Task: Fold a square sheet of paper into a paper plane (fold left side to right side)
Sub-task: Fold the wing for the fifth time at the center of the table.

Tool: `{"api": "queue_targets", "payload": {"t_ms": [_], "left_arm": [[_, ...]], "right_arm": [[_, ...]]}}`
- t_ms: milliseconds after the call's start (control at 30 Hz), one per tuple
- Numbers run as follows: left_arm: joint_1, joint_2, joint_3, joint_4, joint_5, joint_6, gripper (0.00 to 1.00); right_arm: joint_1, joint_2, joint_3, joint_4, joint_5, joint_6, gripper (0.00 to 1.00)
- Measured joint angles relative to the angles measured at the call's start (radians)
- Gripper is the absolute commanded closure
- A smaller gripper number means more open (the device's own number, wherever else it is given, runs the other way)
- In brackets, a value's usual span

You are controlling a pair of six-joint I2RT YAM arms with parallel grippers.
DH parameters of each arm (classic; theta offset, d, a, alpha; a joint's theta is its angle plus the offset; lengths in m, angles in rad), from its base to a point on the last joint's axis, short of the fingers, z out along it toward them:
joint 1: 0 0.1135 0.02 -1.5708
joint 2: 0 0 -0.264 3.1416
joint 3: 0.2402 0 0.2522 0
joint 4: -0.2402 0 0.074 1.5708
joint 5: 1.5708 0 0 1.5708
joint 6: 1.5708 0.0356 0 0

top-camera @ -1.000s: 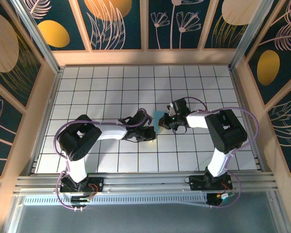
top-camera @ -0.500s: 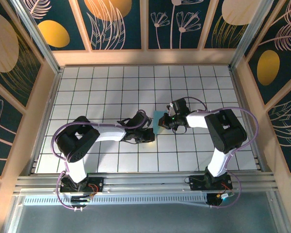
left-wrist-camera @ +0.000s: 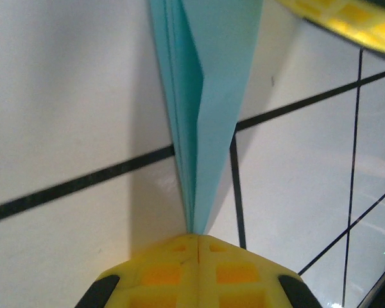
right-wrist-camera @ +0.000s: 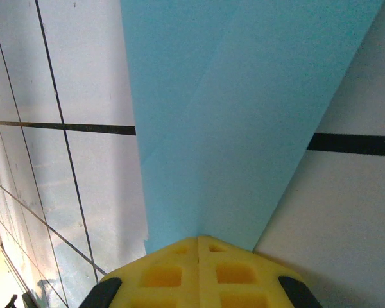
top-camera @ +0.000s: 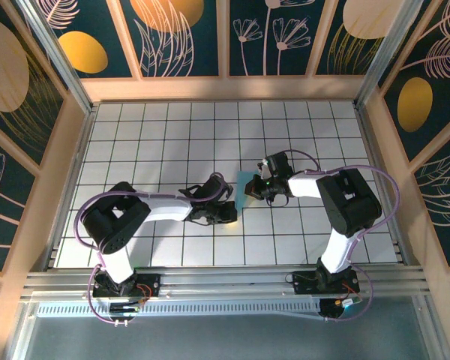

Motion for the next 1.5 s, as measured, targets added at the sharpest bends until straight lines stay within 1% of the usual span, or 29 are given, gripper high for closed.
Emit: {"api": "queue_targets", "payload": {"t_ms": [167,300,400,500,600,733,967,1100,1333,1500], "left_arm": [[-0.01,-0.05,-0.046,-0.024,0.026,-0.002,1.0],[-0.01,-0.098,-0.05,-0.047,0.039,-0.001,1.0],[0.016,-0.134,-0.046,-0.045,0.058,-0.001,1.0],[0.053,-0.137,-0.024,-0.037,0.078,-0.001,1.0],[0.078,-0.106,0.031,-0.033,0.098,0.002,1.0],[0.08,-0.01,0.112,-0.007,0.116,0.016,1.0],[0.08,0.109,0.148,-0.005,0.106,0.026,1.0],[0.08,0.122,0.147,-0.004,0.093,0.026,1.0],[0.08,0.117,0.104,0.064,0.084,0.016,1.0],[0.077,0.11,0.09,0.078,0.075,0.01,1.0]], "right_arm": [[0.001,0.0,0.0,0.0,0.0,0.0,1.0],[0.002,0.0,0.0,0.0,0.001,0.0,1.0],[0.003,0.0,0.0,0.0,0.002,0.0,1.0],[0.003,0.0,0.0,0.002,0.004,0.0,1.0],[0.003,0.0,0.0,0.002,0.004,0.0,1.0],[0.004,0.002,0.001,0.003,0.003,0.0,1.0],[0.005,0.002,0.002,0.005,0.004,0.0,1.0],[0.005,0.002,0.002,0.005,0.004,0.0,1.0],[0.012,-0.009,0.005,-0.003,0.019,0.002,1.0],[0.018,-0.05,0.002,-0.034,0.044,0.012,1.0]]}}
